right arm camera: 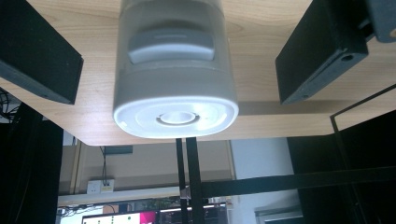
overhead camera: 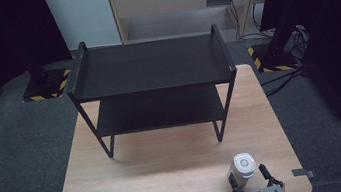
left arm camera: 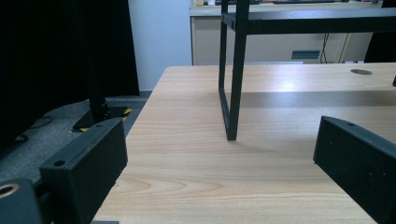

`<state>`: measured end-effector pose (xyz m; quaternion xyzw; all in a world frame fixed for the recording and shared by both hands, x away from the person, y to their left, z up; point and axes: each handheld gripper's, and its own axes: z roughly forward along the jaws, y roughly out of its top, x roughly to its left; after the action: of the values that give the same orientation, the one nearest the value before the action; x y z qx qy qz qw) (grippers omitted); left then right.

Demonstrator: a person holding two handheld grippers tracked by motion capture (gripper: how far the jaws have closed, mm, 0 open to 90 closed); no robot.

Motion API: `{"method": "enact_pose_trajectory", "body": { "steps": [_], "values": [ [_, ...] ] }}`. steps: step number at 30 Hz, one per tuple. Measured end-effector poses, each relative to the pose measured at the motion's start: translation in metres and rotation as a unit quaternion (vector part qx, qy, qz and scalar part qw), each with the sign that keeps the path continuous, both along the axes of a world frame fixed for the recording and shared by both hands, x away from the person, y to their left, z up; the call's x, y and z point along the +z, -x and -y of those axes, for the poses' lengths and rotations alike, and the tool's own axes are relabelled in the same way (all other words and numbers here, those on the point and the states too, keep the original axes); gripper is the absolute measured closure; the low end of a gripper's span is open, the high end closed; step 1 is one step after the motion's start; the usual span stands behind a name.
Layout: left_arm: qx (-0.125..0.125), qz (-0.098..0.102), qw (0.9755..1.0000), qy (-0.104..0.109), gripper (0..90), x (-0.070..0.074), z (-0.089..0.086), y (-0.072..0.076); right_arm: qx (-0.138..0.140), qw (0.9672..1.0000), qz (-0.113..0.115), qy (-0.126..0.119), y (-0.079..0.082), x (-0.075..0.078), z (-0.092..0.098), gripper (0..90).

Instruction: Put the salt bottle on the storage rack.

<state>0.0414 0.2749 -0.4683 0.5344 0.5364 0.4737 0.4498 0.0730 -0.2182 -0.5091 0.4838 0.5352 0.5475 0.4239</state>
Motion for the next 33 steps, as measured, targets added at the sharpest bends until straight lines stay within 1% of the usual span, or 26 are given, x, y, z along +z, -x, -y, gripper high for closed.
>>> {"method": "enact_pose_trajectory", "body": {
  "steps": [2,4,7,10,14,17,18,19,22,23,25,29,30,33],
  "values": [
    [-0.001,-0.001,1.0000,0.000,1.8,0.000,0.000,-0.001,-0.005,0.9999,-0.003,0.009,-0.003,0.001,-0.005,2.7],
    [-0.002,-0.002,1.0000,0.000,1.8,0.000,0.000,-0.001,-0.006,0.9999,-0.005,0.010,-0.007,0.001,-0.007,3.5],
    [-0.003,-0.004,1.0000,0.000,1.8,0.000,-0.001,-0.002,-0.012,0.9998,-0.006,0.017,-0.012,0.000,-0.012,6.9],
    [-0.001,-0.004,1.0000,0.001,1.9,0.000,-0.002,-0.002,-0.024,0.9995,-0.011,0.020,-0.015,-0.001,-0.017,11.1],
    [0.002,-0.004,1.0000,0.003,1.9,-0.001,-0.004,-0.003,-0.039,0.9989,-0.006,0.026,-0.014,-0.004,-0.021,19.7],
    [0.002,-0.005,1.0000,0.003,1.9,-0.001,-0.005,-0.003,-0.044,0.9987,-0.002,0.027,-0.014,-0.005,-0.021,27.1],
    [0.002,-0.005,1.0000,0.003,1.9,-0.001,-0.005,-0.004,-0.040,0.9988,-0.002,0.027,-0.015,-0.005,-0.020,29.8],
    [0.002,-0.005,1.0000,0.004,1.9,-0.001,-0.005,-0.004,-0.036,0.9990,-0.003,0.028,-0.015,-0.005,-0.019,31.3],
    [0.001,-0.004,1.0000,0.004,2.0,-0.001,-0.004,-0.003,-0.041,0.9986,-0.004,0.032,-0.015,-0.003,-0.022,31.7],
    [0.001,-0.004,1.0000,0.004,2.0,-0.001,-0.004,-0.003,-0.046,0.9983,-0.007,0.034,-0.015,-0.002,-0.024,31.9],
    [0.001,-0.003,1.0000,0.005,2.0,-0.002,-0.004,-0.003,-0.043,0.9984,-0.012,0.036,-0.015,0.001,-0.024,32.0],
    [-0.003,-0.003,1.0000,0.005,2.1,-0.001,-0.004,-0.003,-0.035,0.9988,-0.018,0.028,-0.014,0.006,-0.023,32.1],
    [-0.003,-0.003,1.0000,0.005,2.1,-0.001,-0.004,-0.003,-0.032,0.9989,-0.020,0.027,-0.013,0.010,-0.025,32.1],
    [-0.005,-0.002,1.0000,0.007,2.2,-0.002,-0.004,-0.003,-0.016,0.9995,-0.010,0.026,-0.013,0.028,-0.031,32.1]
  ]
}}
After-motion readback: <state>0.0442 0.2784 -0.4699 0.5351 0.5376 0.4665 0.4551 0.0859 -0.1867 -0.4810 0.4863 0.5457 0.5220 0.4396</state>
